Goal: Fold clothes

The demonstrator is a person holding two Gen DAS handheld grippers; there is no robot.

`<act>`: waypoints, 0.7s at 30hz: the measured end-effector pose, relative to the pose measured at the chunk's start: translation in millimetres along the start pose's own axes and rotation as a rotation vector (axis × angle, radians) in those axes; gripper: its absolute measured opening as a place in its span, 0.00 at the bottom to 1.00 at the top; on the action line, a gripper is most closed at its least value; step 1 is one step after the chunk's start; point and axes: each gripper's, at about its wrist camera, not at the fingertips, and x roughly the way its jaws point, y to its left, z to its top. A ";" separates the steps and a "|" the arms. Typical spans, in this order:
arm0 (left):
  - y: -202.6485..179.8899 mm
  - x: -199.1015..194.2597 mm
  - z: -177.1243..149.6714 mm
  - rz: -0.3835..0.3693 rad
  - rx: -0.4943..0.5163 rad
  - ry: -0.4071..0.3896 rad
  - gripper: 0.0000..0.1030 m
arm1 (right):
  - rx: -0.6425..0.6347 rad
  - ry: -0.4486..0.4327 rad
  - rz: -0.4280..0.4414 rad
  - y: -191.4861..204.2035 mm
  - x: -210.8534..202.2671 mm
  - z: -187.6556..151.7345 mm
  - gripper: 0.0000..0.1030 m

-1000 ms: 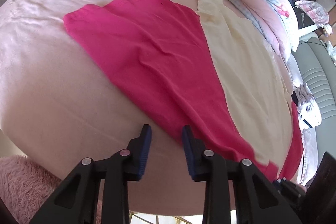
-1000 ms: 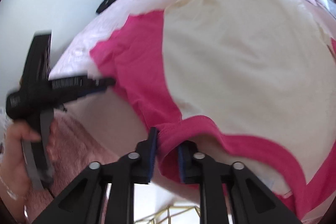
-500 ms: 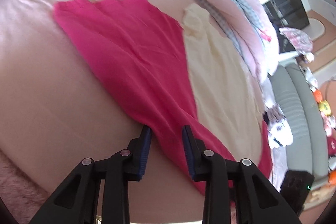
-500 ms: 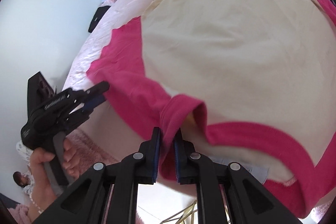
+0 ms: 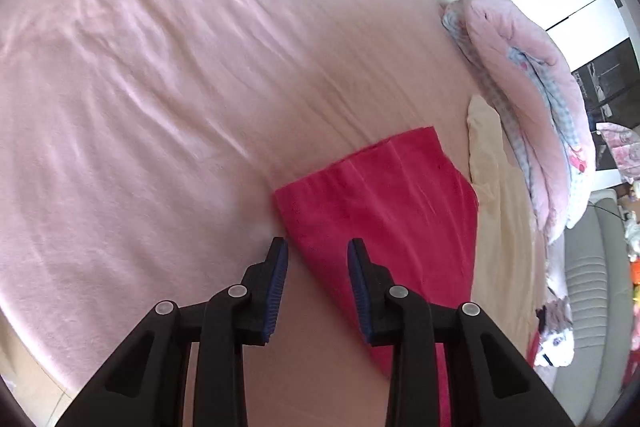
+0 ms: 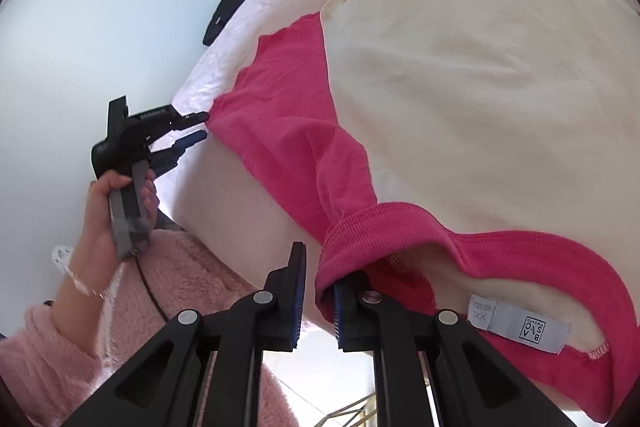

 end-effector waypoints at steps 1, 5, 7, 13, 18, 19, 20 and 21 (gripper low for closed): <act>-3.7 3.0 -2.5 -0.006 0.024 0.011 0.26 | 0.022 0.002 -0.008 -3.4 1.8 0.9 0.10; -21.0 10.1 -6.4 -0.030 0.102 0.011 0.01 | 0.092 0.033 0.046 -11.9 5.0 5.4 0.04; -21.6 7.6 0.4 -0.041 0.109 0.017 0.01 | 0.068 0.046 0.114 -2.2 -3.1 4.0 0.04; -19.6 4.3 19.7 0.035 0.180 0.058 0.01 | 0.080 0.190 0.091 -20.2 8.9 -17.2 0.03; -8.6 11.6 23.2 0.078 0.147 0.075 0.03 | 0.182 0.210 0.151 -44.2 6.3 -23.0 0.00; -6.9 10.4 23.5 0.051 0.121 0.083 0.03 | 0.179 0.201 0.150 -44.1 1.1 -21.5 0.03; -5.3 9.1 23.7 0.024 0.094 0.091 0.02 | 0.182 0.169 0.154 -43.5 -5.8 -20.1 0.08; -5.2 9.2 20.8 -0.003 0.077 0.115 0.03 | 0.191 0.144 0.167 -43.6 -10.3 -18.7 0.08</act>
